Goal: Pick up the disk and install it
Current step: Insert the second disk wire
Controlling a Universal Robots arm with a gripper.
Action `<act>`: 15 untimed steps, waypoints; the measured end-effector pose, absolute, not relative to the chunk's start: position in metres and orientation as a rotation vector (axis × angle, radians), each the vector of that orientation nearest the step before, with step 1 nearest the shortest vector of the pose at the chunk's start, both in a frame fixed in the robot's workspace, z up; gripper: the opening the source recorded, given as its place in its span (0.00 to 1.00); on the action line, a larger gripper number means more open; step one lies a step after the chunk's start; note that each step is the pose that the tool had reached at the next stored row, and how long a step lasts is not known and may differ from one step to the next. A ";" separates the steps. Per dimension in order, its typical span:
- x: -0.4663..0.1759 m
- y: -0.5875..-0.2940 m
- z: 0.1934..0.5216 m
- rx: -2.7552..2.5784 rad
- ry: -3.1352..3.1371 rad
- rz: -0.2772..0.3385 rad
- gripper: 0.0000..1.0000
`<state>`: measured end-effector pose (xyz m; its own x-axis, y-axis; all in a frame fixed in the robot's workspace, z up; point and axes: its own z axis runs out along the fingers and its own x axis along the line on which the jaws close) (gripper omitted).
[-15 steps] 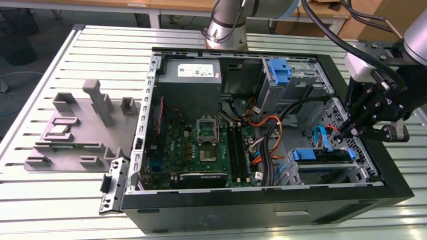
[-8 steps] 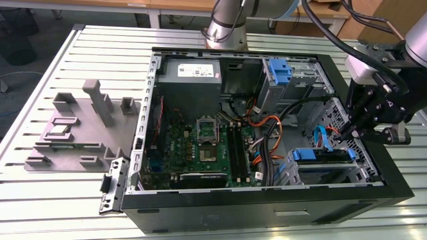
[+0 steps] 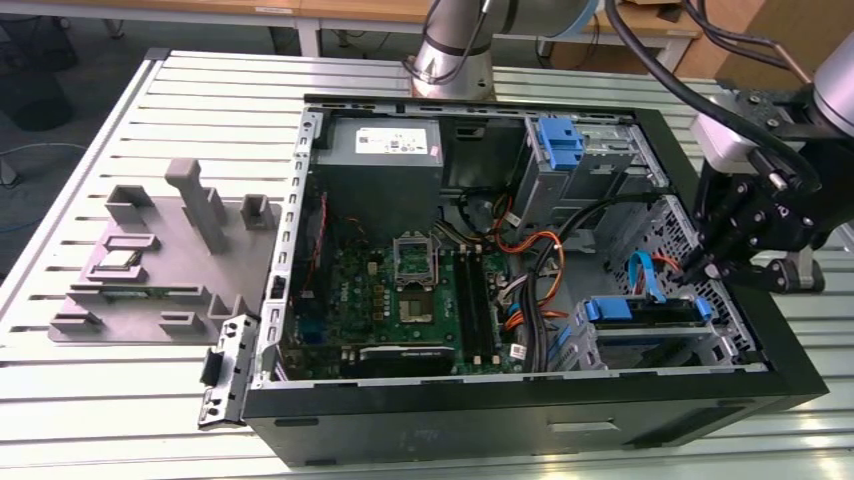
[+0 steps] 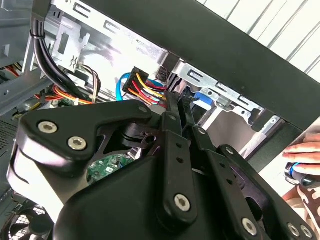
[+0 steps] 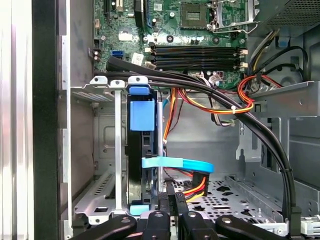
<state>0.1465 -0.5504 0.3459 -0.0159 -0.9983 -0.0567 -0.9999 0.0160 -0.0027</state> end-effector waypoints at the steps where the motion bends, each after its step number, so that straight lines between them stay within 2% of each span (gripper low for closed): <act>1: 0.146 -0.551 0.346 -2.174 2.208 0.059 0.16; 15: 0.144 -0.563 0.346 -2.167 2.202 0.065 0.16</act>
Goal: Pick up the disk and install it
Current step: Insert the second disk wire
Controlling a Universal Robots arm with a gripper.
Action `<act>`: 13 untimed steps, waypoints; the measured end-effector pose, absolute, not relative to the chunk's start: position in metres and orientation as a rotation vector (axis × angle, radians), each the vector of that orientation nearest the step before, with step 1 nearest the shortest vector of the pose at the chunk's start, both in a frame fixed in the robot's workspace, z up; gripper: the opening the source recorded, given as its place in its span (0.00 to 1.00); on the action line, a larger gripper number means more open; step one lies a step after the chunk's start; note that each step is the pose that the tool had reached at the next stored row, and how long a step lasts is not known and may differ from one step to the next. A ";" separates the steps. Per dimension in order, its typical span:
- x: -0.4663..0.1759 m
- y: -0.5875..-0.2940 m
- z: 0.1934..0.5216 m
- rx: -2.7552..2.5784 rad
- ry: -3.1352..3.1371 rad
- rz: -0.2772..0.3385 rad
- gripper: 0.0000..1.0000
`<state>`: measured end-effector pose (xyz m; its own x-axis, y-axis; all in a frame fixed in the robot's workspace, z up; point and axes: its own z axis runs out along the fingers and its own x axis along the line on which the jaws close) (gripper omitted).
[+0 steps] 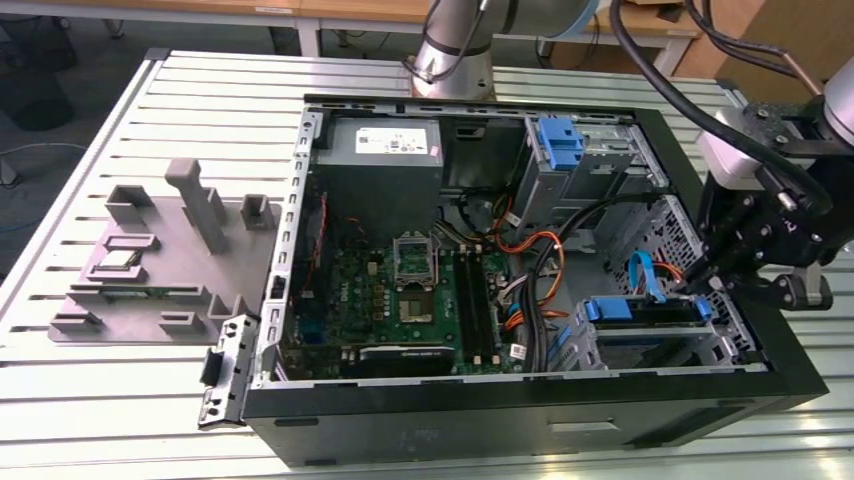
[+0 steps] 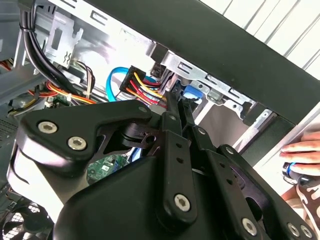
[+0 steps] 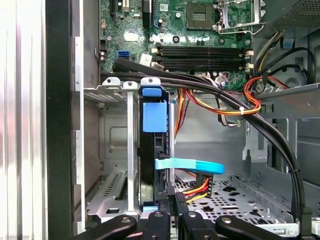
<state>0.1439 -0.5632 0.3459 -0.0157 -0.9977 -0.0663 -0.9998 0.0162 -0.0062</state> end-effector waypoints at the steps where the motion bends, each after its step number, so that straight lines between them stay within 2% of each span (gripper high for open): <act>1: 0.143 -0.564 0.346 -2.167 2.202 0.065 0.16; 13: 0.142 -0.567 0.344 -2.167 2.201 0.064 0.16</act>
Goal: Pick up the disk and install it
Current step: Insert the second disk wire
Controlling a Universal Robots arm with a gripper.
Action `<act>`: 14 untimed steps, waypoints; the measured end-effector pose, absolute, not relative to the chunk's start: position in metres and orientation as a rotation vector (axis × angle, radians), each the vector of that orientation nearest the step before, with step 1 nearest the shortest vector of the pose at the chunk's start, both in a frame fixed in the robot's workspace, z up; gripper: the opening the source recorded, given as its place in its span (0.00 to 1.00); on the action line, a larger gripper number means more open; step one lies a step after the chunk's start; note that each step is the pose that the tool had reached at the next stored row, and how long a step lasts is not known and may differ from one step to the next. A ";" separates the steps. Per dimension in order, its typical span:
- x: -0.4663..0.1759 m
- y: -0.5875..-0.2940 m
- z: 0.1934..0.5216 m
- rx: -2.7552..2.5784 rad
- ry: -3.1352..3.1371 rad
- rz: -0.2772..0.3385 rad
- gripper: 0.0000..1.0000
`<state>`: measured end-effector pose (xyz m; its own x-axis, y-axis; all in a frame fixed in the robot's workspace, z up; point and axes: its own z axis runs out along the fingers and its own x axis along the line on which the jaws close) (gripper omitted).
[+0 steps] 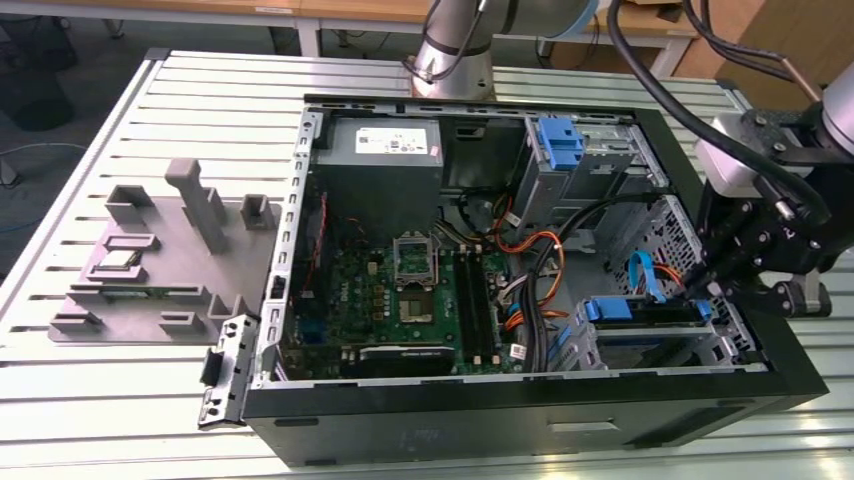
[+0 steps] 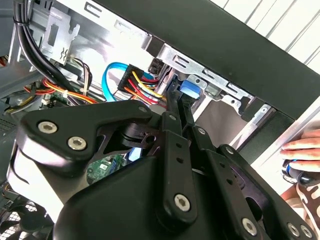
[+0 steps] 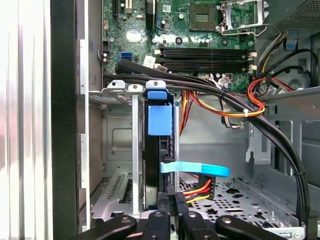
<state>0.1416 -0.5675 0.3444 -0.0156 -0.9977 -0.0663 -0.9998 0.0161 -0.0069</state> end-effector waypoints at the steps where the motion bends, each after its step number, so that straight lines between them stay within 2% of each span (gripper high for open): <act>1: 0.142 -0.568 0.344 -2.167 2.201 0.064 0.16; 14: 0.142 -0.572 0.340 -2.167 2.202 0.064 0.16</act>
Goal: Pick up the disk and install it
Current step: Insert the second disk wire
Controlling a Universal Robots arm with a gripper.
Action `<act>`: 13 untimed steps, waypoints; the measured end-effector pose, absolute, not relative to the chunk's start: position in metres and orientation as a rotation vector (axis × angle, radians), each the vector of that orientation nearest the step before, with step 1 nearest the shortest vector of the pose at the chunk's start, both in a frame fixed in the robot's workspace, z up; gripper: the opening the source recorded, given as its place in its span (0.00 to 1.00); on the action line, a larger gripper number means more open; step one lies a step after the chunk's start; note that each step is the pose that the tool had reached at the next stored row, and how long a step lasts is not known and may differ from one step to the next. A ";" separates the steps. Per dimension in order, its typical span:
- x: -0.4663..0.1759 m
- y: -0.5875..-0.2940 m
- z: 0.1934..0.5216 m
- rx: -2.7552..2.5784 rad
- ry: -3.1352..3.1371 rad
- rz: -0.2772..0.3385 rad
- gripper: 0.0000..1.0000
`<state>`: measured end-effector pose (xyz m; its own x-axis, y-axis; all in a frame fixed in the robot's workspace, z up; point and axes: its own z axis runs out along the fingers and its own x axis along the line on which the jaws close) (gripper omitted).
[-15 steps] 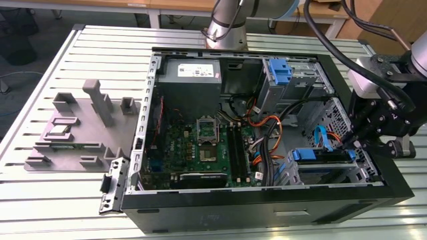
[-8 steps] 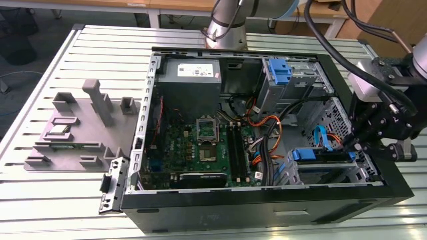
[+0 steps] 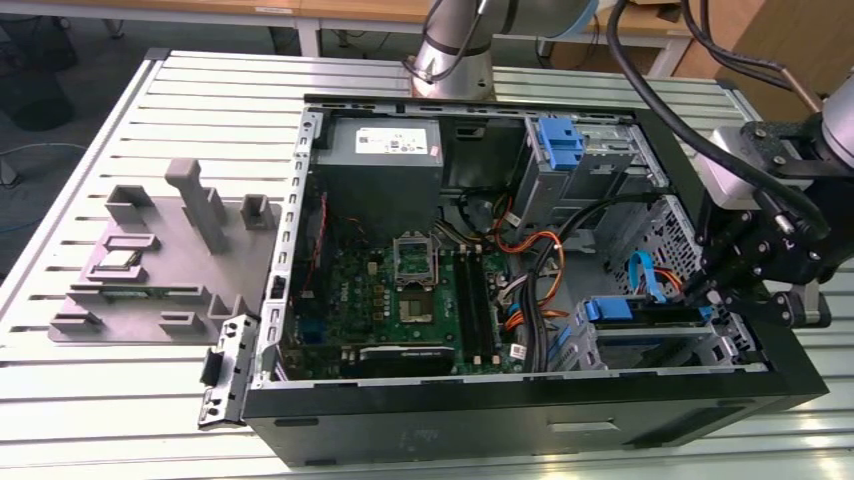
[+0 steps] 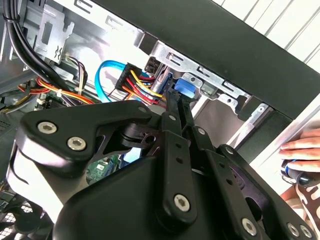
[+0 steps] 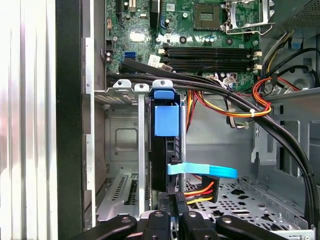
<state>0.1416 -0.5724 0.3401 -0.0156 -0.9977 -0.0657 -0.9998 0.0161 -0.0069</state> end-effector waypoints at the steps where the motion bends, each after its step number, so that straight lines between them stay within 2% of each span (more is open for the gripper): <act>1: 0.142 -0.572 0.340 -2.167 2.202 0.064 0.16; 6: 0.142 -0.572 0.340 -2.167 2.201 0.064 0.16; 8: 0.142 -0.572 0.340 -2.167 2.201 0.064 0.18; 9: 0.142 -0.572 0.340 -2.167 2.201 0.064 0.24; 13: 0.142 -0.572 0.340 -2.167 2.202 0.064 0.24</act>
